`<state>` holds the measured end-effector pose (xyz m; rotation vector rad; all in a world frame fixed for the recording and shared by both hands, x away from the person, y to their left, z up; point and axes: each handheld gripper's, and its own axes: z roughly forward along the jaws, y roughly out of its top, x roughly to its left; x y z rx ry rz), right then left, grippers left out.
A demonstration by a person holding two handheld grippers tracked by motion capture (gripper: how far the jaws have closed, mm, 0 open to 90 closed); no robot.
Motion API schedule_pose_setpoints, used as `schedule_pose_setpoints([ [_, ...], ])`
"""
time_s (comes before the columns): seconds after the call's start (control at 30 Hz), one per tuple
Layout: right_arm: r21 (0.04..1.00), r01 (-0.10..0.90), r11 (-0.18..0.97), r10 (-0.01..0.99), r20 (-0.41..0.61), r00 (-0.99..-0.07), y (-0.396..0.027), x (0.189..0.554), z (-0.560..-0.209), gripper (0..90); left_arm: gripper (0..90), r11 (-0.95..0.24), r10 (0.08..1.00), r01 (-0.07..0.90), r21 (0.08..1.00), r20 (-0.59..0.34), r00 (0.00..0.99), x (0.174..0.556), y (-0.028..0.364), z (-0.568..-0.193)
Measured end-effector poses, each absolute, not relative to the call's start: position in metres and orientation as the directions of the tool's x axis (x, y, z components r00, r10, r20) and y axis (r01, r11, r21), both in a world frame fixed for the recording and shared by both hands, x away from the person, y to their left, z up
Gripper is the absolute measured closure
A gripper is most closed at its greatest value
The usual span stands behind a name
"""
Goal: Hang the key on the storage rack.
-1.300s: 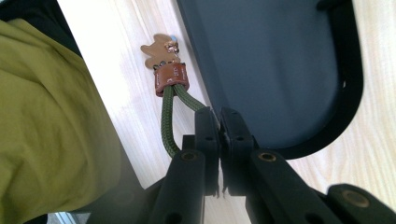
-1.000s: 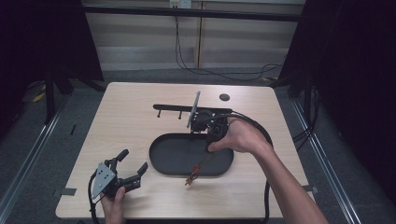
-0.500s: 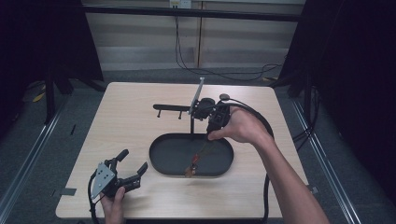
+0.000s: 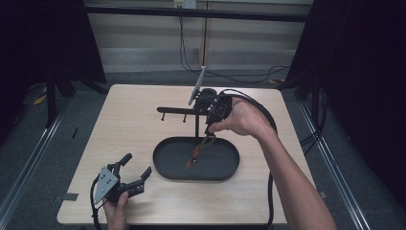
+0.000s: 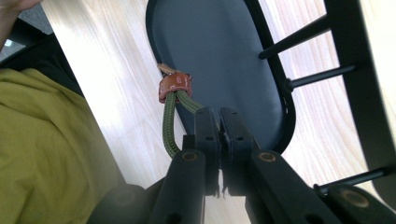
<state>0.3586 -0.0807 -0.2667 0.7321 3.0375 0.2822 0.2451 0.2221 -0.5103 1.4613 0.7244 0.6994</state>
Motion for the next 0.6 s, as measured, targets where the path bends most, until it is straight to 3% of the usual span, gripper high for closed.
schedule_pose_setpoints([
  [0.6, 0.218, 0.465, 0.858, 0.468, 0.039, -0.883, -0.074, 0.392, -0.262, 86.6, 15.7, 0.007, 0.789, 0.017, 1.000, -0.015, 0.614, 0.245, 0.222, -0.511],
])
